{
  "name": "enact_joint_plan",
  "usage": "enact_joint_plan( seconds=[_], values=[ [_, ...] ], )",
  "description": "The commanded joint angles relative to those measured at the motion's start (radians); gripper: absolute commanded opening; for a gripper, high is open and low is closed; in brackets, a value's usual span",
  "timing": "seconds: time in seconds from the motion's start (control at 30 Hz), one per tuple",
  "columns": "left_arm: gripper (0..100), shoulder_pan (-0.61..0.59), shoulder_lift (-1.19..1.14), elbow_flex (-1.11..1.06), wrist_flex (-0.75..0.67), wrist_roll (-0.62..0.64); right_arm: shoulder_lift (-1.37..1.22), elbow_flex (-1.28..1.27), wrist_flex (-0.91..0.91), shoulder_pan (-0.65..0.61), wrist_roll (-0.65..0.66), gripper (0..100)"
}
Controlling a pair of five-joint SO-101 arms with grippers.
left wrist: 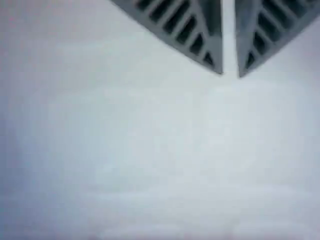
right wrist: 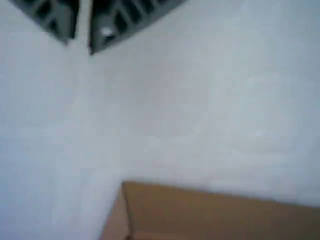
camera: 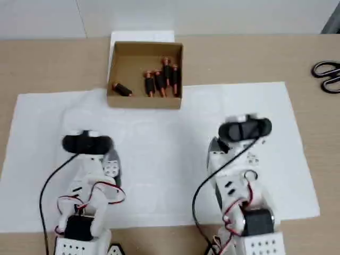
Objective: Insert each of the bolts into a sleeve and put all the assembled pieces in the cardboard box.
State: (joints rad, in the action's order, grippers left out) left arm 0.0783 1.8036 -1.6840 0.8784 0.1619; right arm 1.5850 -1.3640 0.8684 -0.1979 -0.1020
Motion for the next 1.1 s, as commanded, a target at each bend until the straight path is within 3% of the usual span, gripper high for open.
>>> enact_joint_plan(
  seconds=[0.0,0.37,0.73,0.97,1.07],
  values=[
    [1,0.034,0.011,0.002,-0.005,0.009,0.134,-0.037,0.036,0.016,0.132,0.3],
    [1,0.011,0.011,0.002,-0.097,0.011,0.229,-0.155,-0.107,0.012,0.124,0.4],
    [1,-0.005,0.009,0.002,0.011,0.011,0.229,-0.259,-0.05,0.013,0.124,0.4],
    [1,-0.172,0.011,0.002,0.011,0.011,0.229,-0.313,-0.042,0.015,0.124,0.4],
    [1,-0.186,0.011,0.002,0.012,0.011,0.228,-0.321,-0.031,0.016,0.123,0.4]
  ],
)
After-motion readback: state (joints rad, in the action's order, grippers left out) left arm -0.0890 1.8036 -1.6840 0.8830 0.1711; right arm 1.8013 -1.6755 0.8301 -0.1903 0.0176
